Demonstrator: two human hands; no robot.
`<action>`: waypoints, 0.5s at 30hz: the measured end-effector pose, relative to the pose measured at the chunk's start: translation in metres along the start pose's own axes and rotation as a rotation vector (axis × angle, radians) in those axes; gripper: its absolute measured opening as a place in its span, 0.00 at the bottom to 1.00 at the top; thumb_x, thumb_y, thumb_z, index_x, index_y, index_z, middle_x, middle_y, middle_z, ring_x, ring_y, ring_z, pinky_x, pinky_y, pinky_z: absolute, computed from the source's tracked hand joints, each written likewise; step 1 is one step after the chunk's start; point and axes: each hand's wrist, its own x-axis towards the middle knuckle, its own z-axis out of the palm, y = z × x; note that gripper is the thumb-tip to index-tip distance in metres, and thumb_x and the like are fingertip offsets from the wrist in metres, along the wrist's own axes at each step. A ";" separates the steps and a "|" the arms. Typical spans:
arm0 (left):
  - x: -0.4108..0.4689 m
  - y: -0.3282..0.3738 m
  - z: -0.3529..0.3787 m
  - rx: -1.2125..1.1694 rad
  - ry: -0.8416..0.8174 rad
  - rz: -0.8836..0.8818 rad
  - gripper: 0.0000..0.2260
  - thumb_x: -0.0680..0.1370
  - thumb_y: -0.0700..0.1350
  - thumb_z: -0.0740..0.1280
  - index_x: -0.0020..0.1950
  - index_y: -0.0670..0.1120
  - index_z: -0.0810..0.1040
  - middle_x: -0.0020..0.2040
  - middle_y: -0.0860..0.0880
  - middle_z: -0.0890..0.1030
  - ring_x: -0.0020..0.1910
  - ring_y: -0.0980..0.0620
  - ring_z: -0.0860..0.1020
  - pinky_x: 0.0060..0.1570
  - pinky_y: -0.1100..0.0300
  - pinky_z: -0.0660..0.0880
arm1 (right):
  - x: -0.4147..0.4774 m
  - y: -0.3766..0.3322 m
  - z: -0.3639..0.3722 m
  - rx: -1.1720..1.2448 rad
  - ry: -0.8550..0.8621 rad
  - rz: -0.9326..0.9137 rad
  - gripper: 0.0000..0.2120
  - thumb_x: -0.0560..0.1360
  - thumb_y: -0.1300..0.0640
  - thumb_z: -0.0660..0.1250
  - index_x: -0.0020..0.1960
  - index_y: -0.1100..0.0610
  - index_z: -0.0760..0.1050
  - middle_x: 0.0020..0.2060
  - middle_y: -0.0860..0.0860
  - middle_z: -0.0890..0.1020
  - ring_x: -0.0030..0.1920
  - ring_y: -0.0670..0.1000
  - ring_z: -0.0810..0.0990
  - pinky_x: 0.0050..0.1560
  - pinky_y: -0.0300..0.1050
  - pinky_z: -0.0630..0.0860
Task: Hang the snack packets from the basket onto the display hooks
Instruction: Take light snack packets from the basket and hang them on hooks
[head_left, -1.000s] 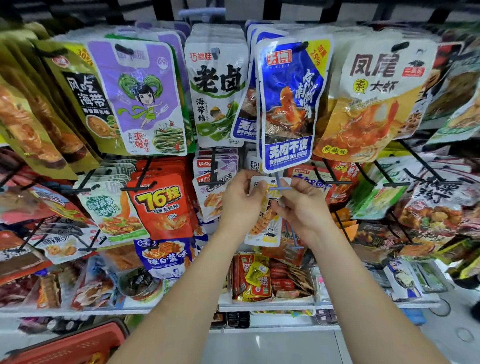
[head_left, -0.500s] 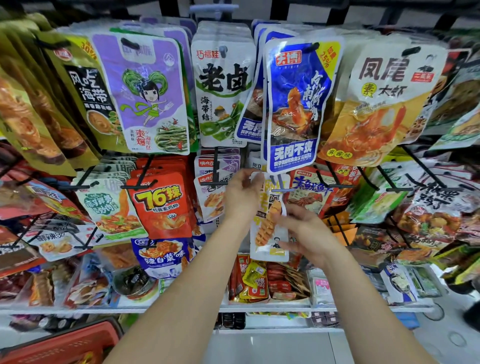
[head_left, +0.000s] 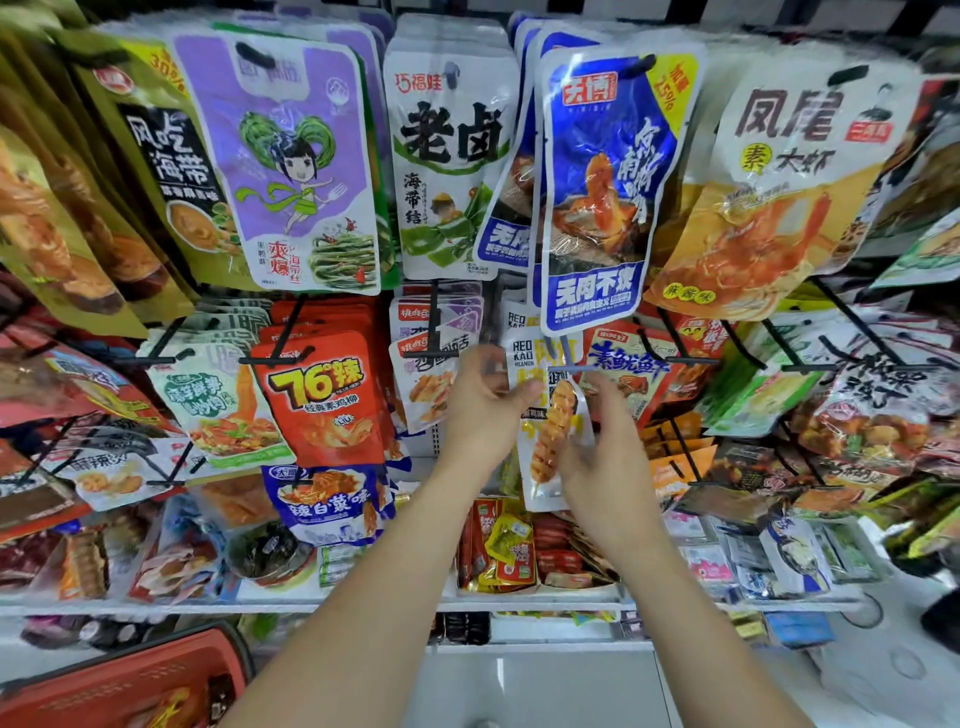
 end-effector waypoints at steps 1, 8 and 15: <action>0.002 0.002 0.002 0.044 0.021 0.066 0.21 0.73 0.39 0.74 0.56 0.56 0.67 0.50 0.49 0.82 0.46 0.53 0.82 0.45 0.56 0.79 | 0.000 0.002 0.003 -0.094 0.001 -0.065 0.28 0.76 0.64 0.64 0.72 0.50 0.62 0.64 0.48 0.72 0.60 0.47 0.71 0.54 0.42 0.71; 0.012 0.002 0.004 0.321 -0.005 0.270 0.22 0.76 0.36 0.66 0.62 0.59 0.69 0.50 0.48 0.82 0.36 0.48 0.79 0.40 0.48 0.78 | 0.025 0.007 0.005 -0.435 -0.036 -0.152 0.27 0.71 0.62 0.68 0.70 0.54 0.69 0.60 0.61 0.71 0.59 0.64 0.67 0.59 0.57 0.66; 0.019 0.006 0.002 0.486 -0.116 0.262 0.28 0.75 0.34 0.63 0.73 0.54 0.64 0.70 0.44 0.69 0.65 0.42 0.73 0.59 0.48 0.74 | 0.053 0.004 0.010 -0.234 -0.287 0.018 0.32 0.76 0.64 0.63 0.77 0.52 0.58 0.67 0.57 0.66 0.62 0.61 0.71 0.59 0.53 0.70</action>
